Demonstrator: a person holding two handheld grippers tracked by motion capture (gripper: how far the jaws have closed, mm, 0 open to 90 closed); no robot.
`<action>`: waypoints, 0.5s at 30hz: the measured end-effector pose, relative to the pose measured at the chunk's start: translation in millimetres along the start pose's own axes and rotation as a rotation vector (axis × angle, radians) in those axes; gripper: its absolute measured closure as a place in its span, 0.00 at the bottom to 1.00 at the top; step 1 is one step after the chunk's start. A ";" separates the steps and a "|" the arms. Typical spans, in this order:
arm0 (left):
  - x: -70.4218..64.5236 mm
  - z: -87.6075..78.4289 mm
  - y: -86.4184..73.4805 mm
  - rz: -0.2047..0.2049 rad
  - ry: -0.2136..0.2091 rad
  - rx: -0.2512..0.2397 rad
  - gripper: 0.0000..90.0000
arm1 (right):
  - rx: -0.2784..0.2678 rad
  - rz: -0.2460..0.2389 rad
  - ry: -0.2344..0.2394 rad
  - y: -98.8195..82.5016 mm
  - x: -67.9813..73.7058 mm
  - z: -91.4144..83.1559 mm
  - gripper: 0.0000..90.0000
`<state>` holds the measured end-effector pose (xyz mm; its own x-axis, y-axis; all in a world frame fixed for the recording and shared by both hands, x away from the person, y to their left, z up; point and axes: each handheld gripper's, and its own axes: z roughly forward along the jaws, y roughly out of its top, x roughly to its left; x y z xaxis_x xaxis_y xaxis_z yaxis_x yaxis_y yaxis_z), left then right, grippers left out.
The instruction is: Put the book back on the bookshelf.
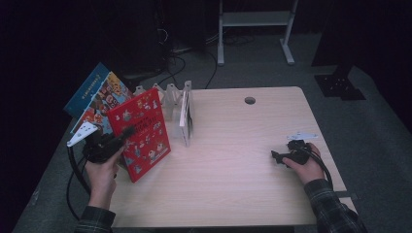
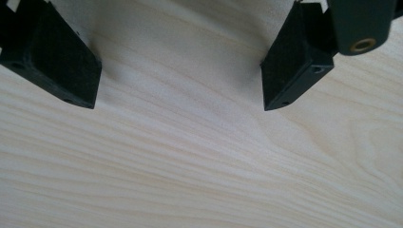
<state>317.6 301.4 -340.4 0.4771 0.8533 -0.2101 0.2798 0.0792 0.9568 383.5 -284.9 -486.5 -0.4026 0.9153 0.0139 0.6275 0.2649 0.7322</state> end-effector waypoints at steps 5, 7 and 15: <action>2.8 12.5 3.0 -0.004 0.043 -0.006 0.88 | 0.000 0.000 0.000 0.1 0.0 0.1 0.13; 3.2 17.9 3.9 0.002 0.050 -0.006 0.88 | 0.000 0.000 0.000 0.2 0.0 0.2 0.13; 9.9 35.4 8.3 0.008 0.100 -0.010 0.88 | -0.001 -0.001 0.000 0.3 -0.1 0.4 0.13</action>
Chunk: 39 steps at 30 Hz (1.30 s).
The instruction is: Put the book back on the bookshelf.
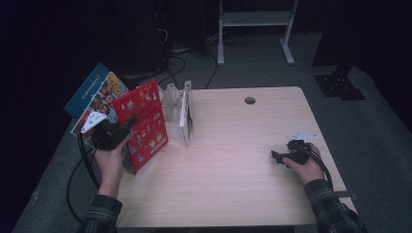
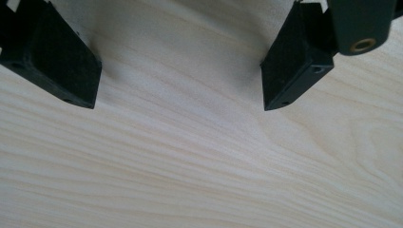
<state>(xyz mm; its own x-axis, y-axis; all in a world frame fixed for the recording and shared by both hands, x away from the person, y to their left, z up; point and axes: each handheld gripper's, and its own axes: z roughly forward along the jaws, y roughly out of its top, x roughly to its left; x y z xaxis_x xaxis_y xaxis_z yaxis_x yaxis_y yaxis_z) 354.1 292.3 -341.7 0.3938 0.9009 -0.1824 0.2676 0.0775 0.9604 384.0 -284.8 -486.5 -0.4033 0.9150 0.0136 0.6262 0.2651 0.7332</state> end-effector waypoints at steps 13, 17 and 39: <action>9.4 34.3 9.7 0.027 0.049 -0.020 0.88 | 0.000 0.000 -0.001 0.4 -0.2 0.4 0.13; 12.2 44.1 11.2 0.032 0.058 -0.025 0.88 | 0.000 0.000 0.000 0.4 -0.2 0.5 0.13; 20.6 80.3 3.8 0.038 0.080 -0.040 0.88 | -0.001 0.000 0.000 0.7 -0.2 0.8 0.13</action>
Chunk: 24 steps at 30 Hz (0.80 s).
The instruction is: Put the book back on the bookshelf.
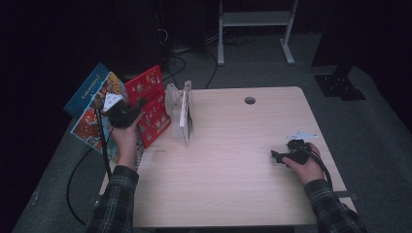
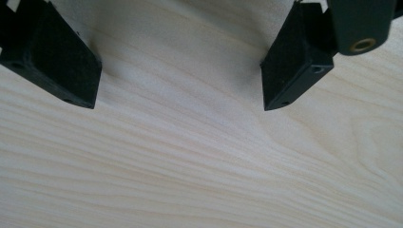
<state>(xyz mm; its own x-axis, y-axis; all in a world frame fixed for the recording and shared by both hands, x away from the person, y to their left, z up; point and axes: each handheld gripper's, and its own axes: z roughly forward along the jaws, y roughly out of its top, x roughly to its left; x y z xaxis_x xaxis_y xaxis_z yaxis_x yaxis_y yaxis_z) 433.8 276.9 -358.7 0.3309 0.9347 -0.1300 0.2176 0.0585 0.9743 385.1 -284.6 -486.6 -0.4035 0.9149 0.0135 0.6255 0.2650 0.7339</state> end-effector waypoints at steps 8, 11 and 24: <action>2.3 2.0 -6.1 -0.006 0.002 0.016 0.88 | 0.000 0.000 0.000 0.0 0.0 0.0 0.13; 1.2 4.8 -9.6 -0.002 0.003 0.032 0.88 | 0.000 0.001 0.000 0.2 0.1 0.1 0.13; 2.5 5.5 -15.1 -0.007 0.040 0.113 0.78 | 0.000 0.001 -0.001 0.2 0.2 0.2 0.13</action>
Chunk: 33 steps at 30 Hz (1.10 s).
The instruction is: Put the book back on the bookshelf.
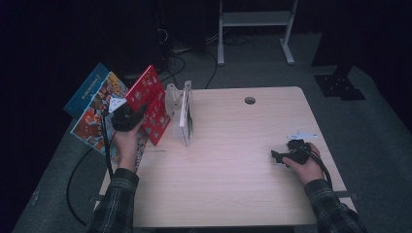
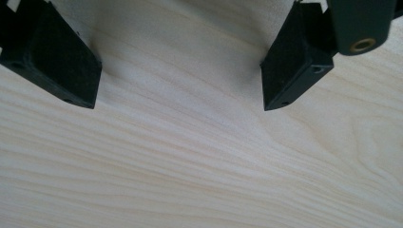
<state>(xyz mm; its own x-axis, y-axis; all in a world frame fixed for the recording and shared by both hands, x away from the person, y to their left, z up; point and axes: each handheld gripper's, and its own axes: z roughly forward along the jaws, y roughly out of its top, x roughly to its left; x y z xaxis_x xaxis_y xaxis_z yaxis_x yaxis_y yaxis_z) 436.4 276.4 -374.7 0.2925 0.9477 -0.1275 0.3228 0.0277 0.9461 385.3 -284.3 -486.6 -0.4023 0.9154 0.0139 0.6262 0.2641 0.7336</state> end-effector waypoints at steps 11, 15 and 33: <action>-5.1 -14.8 -2.9 -0.006 0.005 0.074 0.53 | 0.000 0.000 0.000 0.0 0.0 0.0 0.13; -8.2 -23.4 -4.2 0.006 0.006 0.093 0.47 | 0.000 0.000 0.000 0.0 0.0 0.0 0.13; -31.3 -53.9 -31.2 0.051 -0.071 0.229 0.20 | 0.000 0.000 -0.001 -0.2 0.0 -0.2 0.13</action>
<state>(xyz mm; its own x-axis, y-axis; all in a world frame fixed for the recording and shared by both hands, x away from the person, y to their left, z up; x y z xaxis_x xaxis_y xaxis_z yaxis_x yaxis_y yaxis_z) 368.7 262.9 -384.2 0.3738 0.9210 -0.1095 0.4990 -0.1001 0.8608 385.0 -284.4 -486.6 -0.4019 0.9156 0.0134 0.6259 0.2640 0.7339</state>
